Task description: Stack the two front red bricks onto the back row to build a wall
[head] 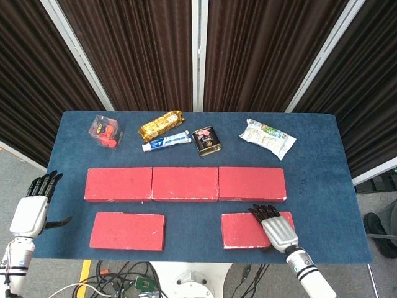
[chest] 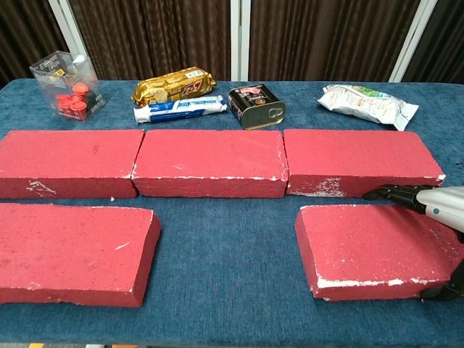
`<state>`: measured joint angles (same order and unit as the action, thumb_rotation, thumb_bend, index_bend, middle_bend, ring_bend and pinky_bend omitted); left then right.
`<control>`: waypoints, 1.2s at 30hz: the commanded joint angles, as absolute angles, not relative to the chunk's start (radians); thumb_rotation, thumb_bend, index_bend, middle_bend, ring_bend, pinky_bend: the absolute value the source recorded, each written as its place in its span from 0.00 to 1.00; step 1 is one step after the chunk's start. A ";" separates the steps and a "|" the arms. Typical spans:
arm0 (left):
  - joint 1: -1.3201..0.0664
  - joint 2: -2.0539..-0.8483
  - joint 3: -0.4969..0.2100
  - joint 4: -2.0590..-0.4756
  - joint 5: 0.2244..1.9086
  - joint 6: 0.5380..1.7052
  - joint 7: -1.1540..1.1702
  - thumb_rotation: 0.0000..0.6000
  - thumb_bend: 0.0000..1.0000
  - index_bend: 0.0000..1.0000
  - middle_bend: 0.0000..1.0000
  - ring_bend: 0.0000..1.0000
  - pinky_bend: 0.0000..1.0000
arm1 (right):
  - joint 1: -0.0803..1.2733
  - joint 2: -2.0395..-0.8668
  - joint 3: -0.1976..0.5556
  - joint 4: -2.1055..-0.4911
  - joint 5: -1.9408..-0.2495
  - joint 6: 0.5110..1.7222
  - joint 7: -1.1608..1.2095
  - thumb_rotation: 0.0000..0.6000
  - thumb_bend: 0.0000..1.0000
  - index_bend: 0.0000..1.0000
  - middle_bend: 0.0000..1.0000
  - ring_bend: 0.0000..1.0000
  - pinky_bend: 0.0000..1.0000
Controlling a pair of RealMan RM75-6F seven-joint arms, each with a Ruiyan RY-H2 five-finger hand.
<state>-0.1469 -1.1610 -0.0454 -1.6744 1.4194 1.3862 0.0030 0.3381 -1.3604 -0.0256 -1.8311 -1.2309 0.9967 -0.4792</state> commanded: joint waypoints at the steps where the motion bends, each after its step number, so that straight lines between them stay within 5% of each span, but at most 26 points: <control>1: -0.146 -1.159 -0.046 -1.674 1.419 1.387 0.000 1.00 0.06 0.06 0.00 0.00 0.02 | 0.343 -1.365 -0.025 -1.829 -1.226 0.995 -0.477 1.00 0.00 0.00 0.00 0.00 0.00; 36: -0.143 -1.150 -0.046 -1.669 1.411 1.377 -0.015 1.00 0.07 0.06 0.00 0.00 0.02 | 0.390 -1.395 -0.052 -1.782 -1.223 0.991 -0.408 1.00 0.00 0.00 0.06 0.01 0.02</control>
